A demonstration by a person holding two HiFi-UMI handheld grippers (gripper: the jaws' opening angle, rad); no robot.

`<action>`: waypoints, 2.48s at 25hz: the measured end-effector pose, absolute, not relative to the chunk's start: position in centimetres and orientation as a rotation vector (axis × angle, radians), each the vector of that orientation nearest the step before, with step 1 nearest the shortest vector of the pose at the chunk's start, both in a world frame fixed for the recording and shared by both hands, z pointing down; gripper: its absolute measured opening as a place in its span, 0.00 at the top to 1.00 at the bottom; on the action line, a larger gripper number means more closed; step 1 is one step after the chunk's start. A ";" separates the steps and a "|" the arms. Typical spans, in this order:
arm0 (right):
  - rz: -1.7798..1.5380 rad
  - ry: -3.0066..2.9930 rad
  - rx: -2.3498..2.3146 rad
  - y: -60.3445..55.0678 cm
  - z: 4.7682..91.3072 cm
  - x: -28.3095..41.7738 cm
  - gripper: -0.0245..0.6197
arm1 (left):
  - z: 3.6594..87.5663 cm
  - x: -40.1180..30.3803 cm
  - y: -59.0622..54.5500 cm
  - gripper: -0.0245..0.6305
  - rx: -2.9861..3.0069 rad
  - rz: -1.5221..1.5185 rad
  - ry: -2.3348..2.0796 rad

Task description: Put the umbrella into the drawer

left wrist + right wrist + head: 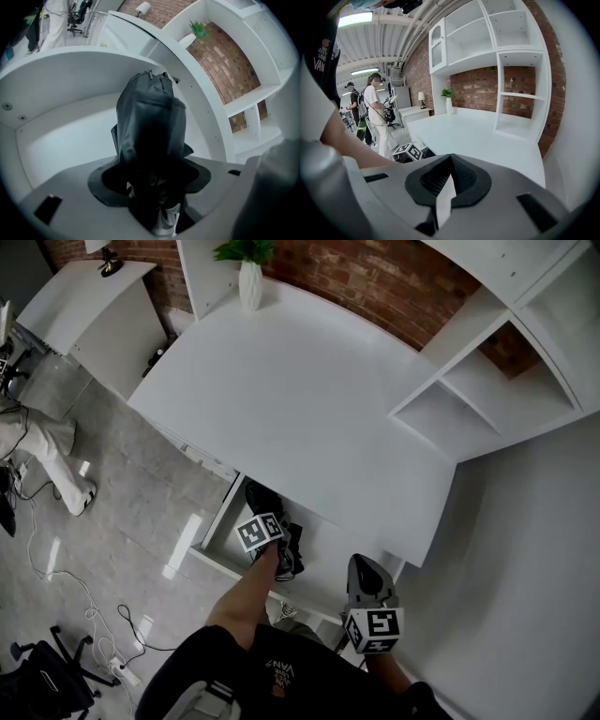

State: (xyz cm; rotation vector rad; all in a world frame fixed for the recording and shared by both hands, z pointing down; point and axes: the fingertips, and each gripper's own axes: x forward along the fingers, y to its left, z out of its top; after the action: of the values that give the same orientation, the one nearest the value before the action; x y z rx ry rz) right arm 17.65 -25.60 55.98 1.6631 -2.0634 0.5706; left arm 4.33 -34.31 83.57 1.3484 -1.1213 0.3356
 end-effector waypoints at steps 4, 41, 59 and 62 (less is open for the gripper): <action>0.572 -2.067 1.664 -25.5 55.9 17.6 0.96 | 83.4 4.8 -34.4 0.53 1.356 0.324 -1.098; 0.471 -2.224 1.670 -19.1 52.9 17.4 0.96 | 68.7 1.8 -29.6 0.46 1.753 0.171 -1.135; 0.368 -2.341 1.644 -15.1 50.6 18.2 0.96 | 56.7 2.0 -22.0 0.77 2.170 0.205 -1.291; 0.358 -2.359 1.631 -14.6 50.3 18.1 0.96 | 55.3 1.5 -20.7 0.82 2.195 0.192 -1.318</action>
State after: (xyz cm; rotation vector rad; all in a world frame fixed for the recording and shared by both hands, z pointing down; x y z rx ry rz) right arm 18.07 -14.56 50.27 1.6310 -2.3592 0.3579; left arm 1.49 -20.65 55.29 2.1952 -1.3176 0.1920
